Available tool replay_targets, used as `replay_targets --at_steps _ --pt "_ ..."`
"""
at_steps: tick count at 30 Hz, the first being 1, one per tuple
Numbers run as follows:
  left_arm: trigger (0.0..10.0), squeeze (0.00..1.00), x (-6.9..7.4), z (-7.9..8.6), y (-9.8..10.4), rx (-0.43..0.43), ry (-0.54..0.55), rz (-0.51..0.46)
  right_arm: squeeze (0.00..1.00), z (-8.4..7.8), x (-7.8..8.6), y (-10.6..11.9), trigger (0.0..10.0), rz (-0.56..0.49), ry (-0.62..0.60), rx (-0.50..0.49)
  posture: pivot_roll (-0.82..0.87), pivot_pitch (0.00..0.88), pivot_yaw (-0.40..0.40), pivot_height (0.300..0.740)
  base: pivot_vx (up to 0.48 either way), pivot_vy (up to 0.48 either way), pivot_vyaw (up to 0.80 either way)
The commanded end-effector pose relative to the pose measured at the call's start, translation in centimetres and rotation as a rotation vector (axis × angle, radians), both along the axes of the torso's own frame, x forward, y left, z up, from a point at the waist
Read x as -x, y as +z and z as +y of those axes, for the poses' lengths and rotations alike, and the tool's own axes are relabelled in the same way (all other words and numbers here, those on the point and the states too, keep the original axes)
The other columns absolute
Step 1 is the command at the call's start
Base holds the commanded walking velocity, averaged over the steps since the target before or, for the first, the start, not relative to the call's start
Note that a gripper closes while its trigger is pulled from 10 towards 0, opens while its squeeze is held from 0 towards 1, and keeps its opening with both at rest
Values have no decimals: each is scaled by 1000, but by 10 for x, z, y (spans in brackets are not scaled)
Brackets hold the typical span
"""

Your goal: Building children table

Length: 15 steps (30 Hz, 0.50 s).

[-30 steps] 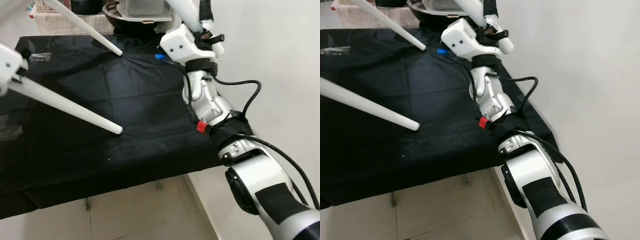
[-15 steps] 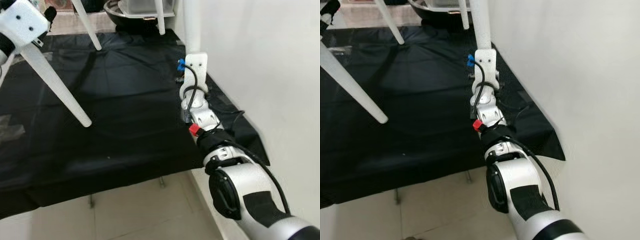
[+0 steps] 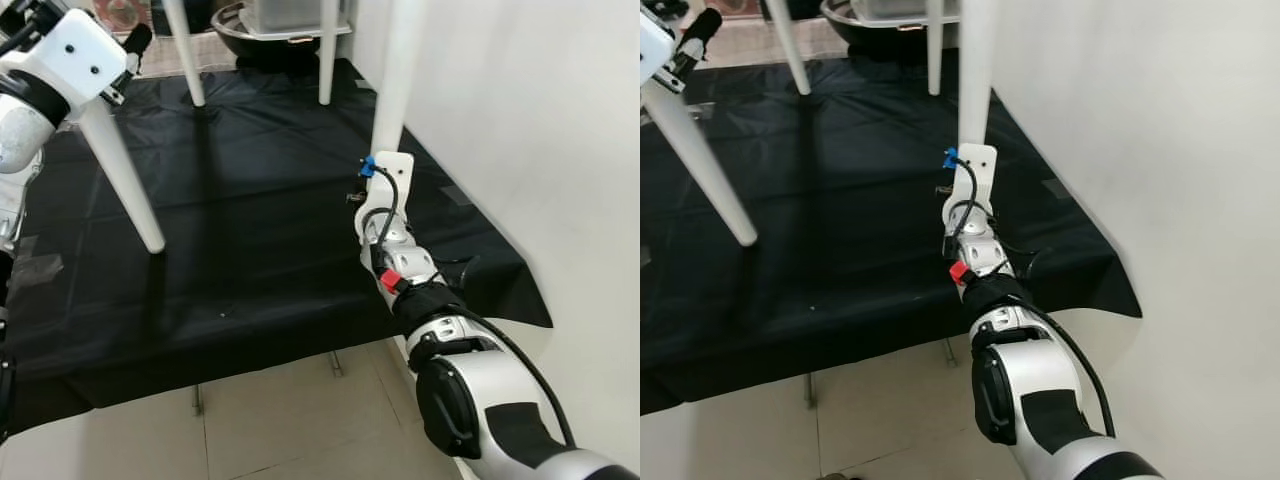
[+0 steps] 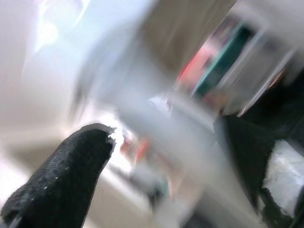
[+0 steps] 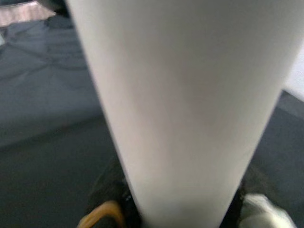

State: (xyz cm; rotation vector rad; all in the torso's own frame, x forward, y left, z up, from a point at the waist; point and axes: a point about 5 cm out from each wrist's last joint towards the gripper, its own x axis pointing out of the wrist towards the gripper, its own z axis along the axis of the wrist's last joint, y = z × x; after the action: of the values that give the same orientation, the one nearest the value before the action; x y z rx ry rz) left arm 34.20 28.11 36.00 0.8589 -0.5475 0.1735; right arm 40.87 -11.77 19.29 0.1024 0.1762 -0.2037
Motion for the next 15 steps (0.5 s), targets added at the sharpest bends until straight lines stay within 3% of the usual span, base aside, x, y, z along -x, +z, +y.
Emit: replay_targets --at_steps 1,2,3,4,7,8,9,10,13,15 --pt "10000 0 -2 13 -18 111 53 57 388 -18 10 -38 10000 195 -72 -92 164 99 -30 740 0 0 0" --pt "10000 0 -2 13 -18 111 53 57 388 -18 10 -38 10000 195 -72 -92 164 99 -30 740 0 0 0" --pt "10000 0 -2 12 -20 118 49 59 1000 -19 9 -38 10000 194 -73 -95 158 96 -31 740 0 0 0" --pt "10000 0 -2 12 -20 118 49 59 1000 -19 9 -38 10000 194 -73 -95 158 96 -31 740 0 0 0" --pt "10000 0 1 -13 -54 176 -30 135 1000 -20 4 -17 10000 84 -49 -105 153 86 -31 740 0 0 0" --pt "10000 0 1 -13 -54 176 -30 135 1000 -20 4 -17 10000 84 -49 -105 153 86 -31 740 0 0 0" --pt "10000 0 4 -22 -67 178 -50 166 984 -18 4 -13 10000 58 -26 -104 151 83 -30 740 0 0 0" --pt "10000 0 7 -27 -77 208 -58 188 0 -15 5 -12 10000 41 1 -110 152 83 -32 740 0 0 0" --pt "10000 0 21 -53 -114 255 -114 278 0 -18 15 -16 10000 15 38 -49 151 80 -37 740 0 0 0" --pt "10000 0 24 -58 -122 277 -122 296 0 -20 18 -17 10000 10 41 -52 146 79 -37 740 0 0 0"
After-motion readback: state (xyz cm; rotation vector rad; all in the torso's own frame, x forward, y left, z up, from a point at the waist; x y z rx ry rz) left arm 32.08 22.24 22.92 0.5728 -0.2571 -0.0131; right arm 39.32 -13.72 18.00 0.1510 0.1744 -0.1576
